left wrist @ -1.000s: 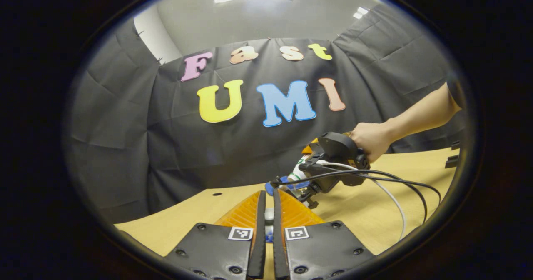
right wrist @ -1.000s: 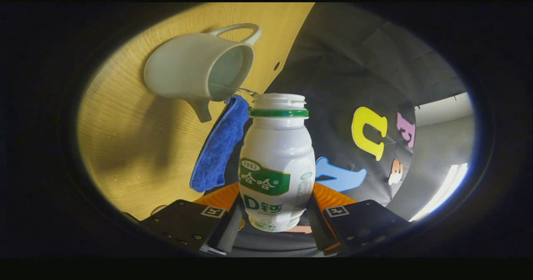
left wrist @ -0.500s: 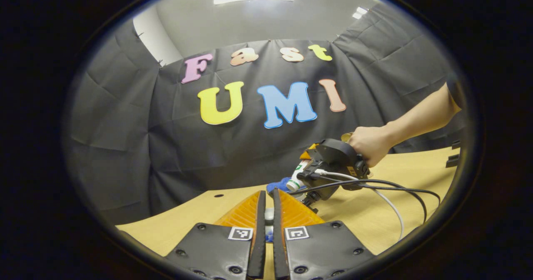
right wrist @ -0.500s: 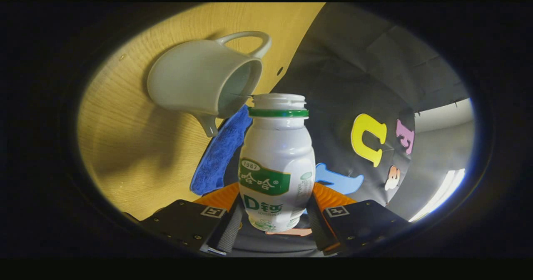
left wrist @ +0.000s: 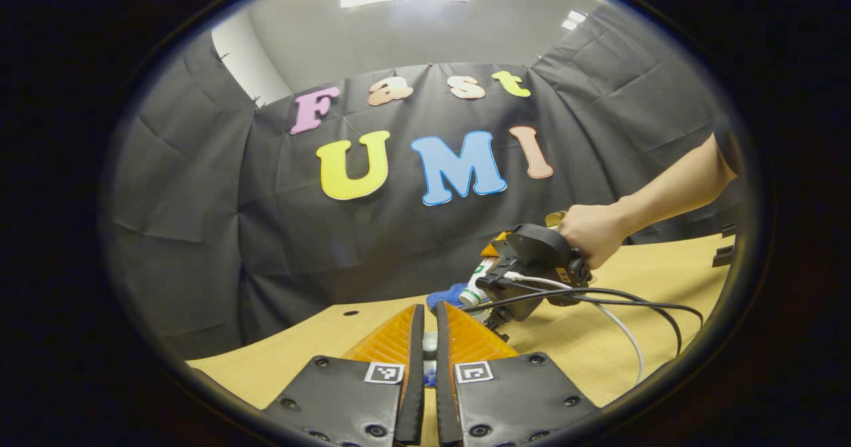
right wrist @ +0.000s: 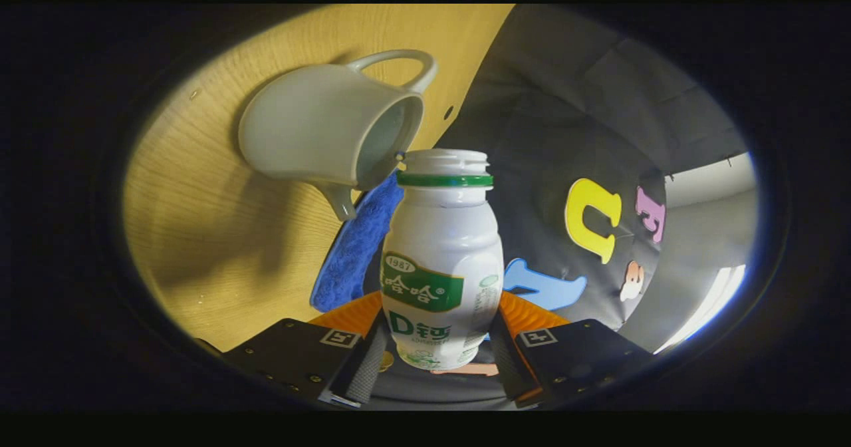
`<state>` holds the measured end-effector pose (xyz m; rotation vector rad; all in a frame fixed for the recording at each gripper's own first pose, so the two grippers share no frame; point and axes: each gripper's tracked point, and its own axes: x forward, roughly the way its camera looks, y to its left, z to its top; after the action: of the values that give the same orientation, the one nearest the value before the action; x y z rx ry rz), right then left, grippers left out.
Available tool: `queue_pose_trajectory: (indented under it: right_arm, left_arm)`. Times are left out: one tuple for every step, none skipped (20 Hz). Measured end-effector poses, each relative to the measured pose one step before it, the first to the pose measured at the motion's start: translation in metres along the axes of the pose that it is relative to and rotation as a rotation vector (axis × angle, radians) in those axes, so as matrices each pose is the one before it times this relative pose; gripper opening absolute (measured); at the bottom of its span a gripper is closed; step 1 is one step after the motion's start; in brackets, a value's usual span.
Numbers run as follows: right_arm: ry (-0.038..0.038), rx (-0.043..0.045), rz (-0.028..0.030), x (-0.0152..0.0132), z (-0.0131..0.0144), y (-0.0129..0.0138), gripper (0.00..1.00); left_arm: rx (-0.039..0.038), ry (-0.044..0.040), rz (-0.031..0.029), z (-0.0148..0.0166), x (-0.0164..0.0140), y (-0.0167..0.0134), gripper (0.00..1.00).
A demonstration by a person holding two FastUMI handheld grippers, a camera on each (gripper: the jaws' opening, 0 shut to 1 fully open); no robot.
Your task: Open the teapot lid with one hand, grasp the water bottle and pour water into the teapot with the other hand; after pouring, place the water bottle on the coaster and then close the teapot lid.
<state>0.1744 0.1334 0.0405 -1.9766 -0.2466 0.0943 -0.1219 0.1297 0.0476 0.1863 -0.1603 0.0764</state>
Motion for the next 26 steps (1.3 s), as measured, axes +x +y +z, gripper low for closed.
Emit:
queue_pose_trajectory:
  right_arm:
    - [0.00166,0.03207,0.01788,-0.00005,-0.00002,0.00405,0.72]
    - [0.00101,0.02914,0.01683,-0.00022,0.00050,0.00349,0.72]
    - [-0.00011,0.02725,0.01272,-0.00138,0.00129,0.00236,0.72]
    - [-0.00055,0.02790,0.01141,0.00016,0.00009,0.00279,0.72]
    - [-0.00218,0.03214,0.01226,-0.00018,0.00028,0.00294,0.72]
    - [-0.00332,0.05489,0.01125,-0.00191,-0.00009,0.00321,0.72]
    - [0.00126,0.07577,0.01243,-0.00021,-0.00311,0.00240,0.72]
    - [0.00238,0.04625,0.00672,-0.00047,-0.00161,0.00119,0.72]
    - [0.00241,0.05047,0.01231,0.00002,-0.00185,0.00217,0.72]
    - [0.00200,0.06801,0.02031,-0.00046,-0.00102,0.00304,0.72]
    - [0.00320,0.05083,0.01607,0.00006,-0.00231,0.00290,0.72]
    - [0.00153,0.04866,0.01228,-0.00051,-0.00104,0.00142,0.72]
    - [-0.00617,0.04940,0.00643,-0.00107,-0.00007,0.00003,0.72]
    - [-0.00772,0.05077,-0.00099,-0.00142,-0.00110,-0.00074,0.72]
    - [-0.00570,0.05474,0.00277,-0.00119,-0.00085,-0.00027,0.72]
    - [-0.01261,0.06566,0.00392,-0.00074,-0.00003,-0.00039,0.72]
    - [-0.01049,0.10331,0.00842,-0.00186,-0.00247,-0.00148,0.72]
    - [-0.00482,0.07341,0.01107,-0.00115,-0.00219,-0.00110,0.72]
    - [-0.00455,0.08631,0.01292,-0.00107,-0.00281,-0.00113,0.72]
    - [-0.00430,0.08629,0.01401,-0.00233,-0.00264,-0.00193,0.72]
    - [-0.00386,0.08256,0.01144,-0.00313,-0.00130,-0.00344,0.72]
    - [-0.00631,0.07946,0.00919,-0.00385,-0.00075,-0.00488,0.72]
    - [-0.00422,0.07865,0.01188,-0.00358,-0.00160,-0.00315,0.72]
    - [-0.00616,0.07735,0.01168,-0.00452,-0.00535,-0.00109,0.72]
    - [-0.01186,0.07208,0.00559,-0.00428,-0.00073,-0.00349,0.72]
    - [-0.00879,0.06133,-0.00305,-0.00355,-0.00097,-0.00572,0.72]
  left_arm:
    - [-0.00111,-0.00036,0.00049,-0.00054,-0.00084,0.00026,0.14]
    - [-0.00056,0.00015,0.00123,0.00018,-0.00018,-0.00014,0.18]
    - [0.00064,0.00282,0.00083,-0.00153,-0.00030,-0.00023,0.18]
    - [0.00075,0.00341,0.00236,-0.00029,-0.00006,0.00051,0.18]
    - [-0.00046,0.00361,0.00120,-0.00113,0.00035,0.00047,0.18]
    - [-0.00624,0.00133,-0.00122,0.00008,-0.00018,-0.00024,0.18]
    - [-0.01045,0.00074,-0.00296,-0.00141,0.00141,-0.00150,0.18]
    - [-0.00469,0.00218,0.00057,-0.00156,0.00076,0.00171,0.18]
    - [-0.00425,0.00300,0.00092,-0.00049,0.00075,-0.00002,0.18]
    - [-0.00551,0.00473,0.00058,-0.00184,0.00094,0.00007,0.18]
    - [-0.00354,0.00362,-0.00059,-0.00066,0.00094,-0.00032,0.18]
    - [-0.00423,0.00496,-0.00219,-0.00177,0.00180,-0.00163,0.18]
    - [-0.00581,0.00497,-0.00441,-0.00086,0.00205,-0.00167,0.18]
    - [-0.00703,0.00424,-0.00270,-0.00101,0.00183,-0.00102,0.18]
    - [-0.01086,0.00074,-0.00378,0.00046,0.00254,-0.00114,0.18]
    - [-0.01727,-0.00608,0.00011,0.00240,0.00238,-0.00005,0.18]
    - [-0.02547,-0.00914,-0.00548,0.00431,0.00560,-0.00226,0.18]
    - [-0.01543,-0.00122,-0.00639,0.00323,0.00543,-0.00186,0.18]
    - [-0.01355,-0.00140,-0.00437,0.00124,0.00694,0.00007,0.18]
    - [-0.01654,-0.00370,-0.00351,0.00387,0.00728,0.00111,0.18]
    - [-0.02114,-0.00299,-0.00807,0.00348,0.00801,-0.00073,0.18]
    - [-0.02676,-0.00144,-0.00967,0.00339,0.00946,-0.00039,0.18]
    - [-0.03014,0.00105,-0.00947,0.00178,0.01074,-0.00058,0.18]
    - [-0.03049,-0.00079,-0.00594,0.00232,0.01105,0.00059,0.18]
    - [-0.03022,-0.00065,-0.00529,-0.00070,0.01013,0.00251,0.14]
    - [-0.02279,0.00247,-0.00575,0.00042,0.01060,0.00047,0.14]
